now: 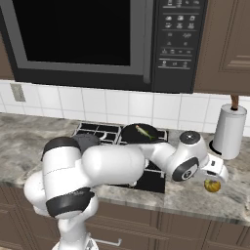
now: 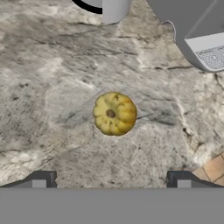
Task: Place both pans onto different burners. Then place the squash and the fish on different pans.
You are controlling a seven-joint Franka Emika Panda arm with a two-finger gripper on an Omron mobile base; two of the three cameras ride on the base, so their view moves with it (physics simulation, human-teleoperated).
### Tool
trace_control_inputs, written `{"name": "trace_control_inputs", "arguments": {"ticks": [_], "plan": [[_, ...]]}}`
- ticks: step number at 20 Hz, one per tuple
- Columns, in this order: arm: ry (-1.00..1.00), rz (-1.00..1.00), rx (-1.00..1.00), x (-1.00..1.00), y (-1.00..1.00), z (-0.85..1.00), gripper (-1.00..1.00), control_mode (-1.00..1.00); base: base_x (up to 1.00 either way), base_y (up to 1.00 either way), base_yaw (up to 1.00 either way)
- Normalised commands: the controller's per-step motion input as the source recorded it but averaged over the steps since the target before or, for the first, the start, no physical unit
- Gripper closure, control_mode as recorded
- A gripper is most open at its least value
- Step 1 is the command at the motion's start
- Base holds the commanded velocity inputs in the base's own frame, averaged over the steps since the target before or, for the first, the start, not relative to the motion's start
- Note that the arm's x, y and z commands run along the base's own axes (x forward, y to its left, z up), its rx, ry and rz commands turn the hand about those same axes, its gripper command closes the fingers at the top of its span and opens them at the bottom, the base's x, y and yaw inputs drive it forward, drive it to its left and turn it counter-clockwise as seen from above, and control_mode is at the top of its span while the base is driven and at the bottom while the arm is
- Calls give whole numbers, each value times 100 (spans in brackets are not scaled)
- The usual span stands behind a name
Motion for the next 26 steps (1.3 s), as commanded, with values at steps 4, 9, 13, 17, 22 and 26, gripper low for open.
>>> {"name": "trace_control_inputs", "arguments": {"ticks": [4,9,13,17,22,26], "plan": [[0,0,0,0,-15,-24,-100,-100,0,0,0],[0,0,1,7,-12,-17,-100,-100,0,0,0],[0,0,3,14,-7,-3,-100,-100,0,0,0],[0,-1,3,15,-6,0,-100,-100,0,0,0],[0,-1,1,17,-5,-8,-100,-100,0,0,0],[0,0,0,20,-7,-16,-100,-100,0,0,0]]}}
